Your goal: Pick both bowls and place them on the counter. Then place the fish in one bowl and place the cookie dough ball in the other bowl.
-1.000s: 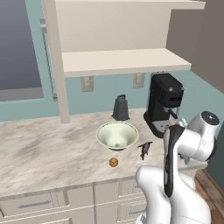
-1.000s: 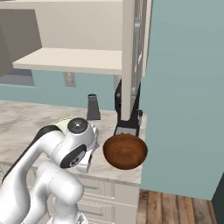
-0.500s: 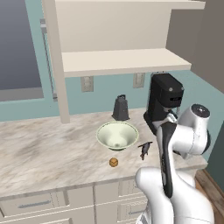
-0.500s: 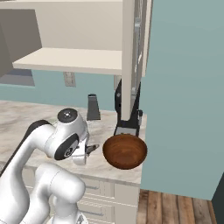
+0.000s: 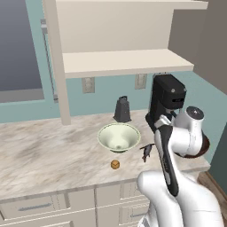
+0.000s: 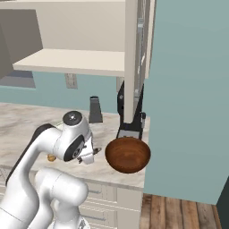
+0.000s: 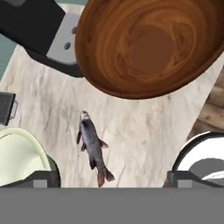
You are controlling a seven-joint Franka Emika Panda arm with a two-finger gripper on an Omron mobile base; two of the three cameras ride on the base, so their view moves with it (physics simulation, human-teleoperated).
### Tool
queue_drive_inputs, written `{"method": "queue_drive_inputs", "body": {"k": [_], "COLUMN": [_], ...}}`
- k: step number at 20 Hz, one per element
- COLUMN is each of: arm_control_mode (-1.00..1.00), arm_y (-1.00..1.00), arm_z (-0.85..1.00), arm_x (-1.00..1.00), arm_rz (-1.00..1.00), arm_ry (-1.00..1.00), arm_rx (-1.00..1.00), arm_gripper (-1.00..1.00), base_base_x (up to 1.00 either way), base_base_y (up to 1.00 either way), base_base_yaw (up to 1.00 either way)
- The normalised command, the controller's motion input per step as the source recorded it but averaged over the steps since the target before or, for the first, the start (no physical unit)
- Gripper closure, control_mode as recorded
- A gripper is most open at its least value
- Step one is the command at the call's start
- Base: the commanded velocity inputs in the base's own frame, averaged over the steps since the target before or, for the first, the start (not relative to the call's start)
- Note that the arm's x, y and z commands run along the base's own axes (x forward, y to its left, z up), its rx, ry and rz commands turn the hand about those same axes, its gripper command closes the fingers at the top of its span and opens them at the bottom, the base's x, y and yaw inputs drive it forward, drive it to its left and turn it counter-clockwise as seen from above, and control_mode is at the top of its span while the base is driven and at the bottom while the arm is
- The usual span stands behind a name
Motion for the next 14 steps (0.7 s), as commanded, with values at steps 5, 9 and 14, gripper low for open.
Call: {"method": "queue_drive_inputs", "body": {"k": [5,9,14], "arm_control_mode": [-1.00,-1.00,-1.00], "arm_y": [0.09,0.19,0.19], "arm_z": [-0.12,-0.07,-0.10], "arm_x": [0.35,0.25,0.20], "arm_rz": [0.21,0.12,0.05], "arm_ry": [-0.03,0.00,0.08], "arm_rx": [-0.06,-0.08,-0.08], "arm_gripper": [-1.00,-1.00,-1.00], "base_base_x": [0.00,0.00,0.00], "base_base_y": [0.00,0.00,0.00], "base_base_yaw": [0.00,0.00,0.00]}}
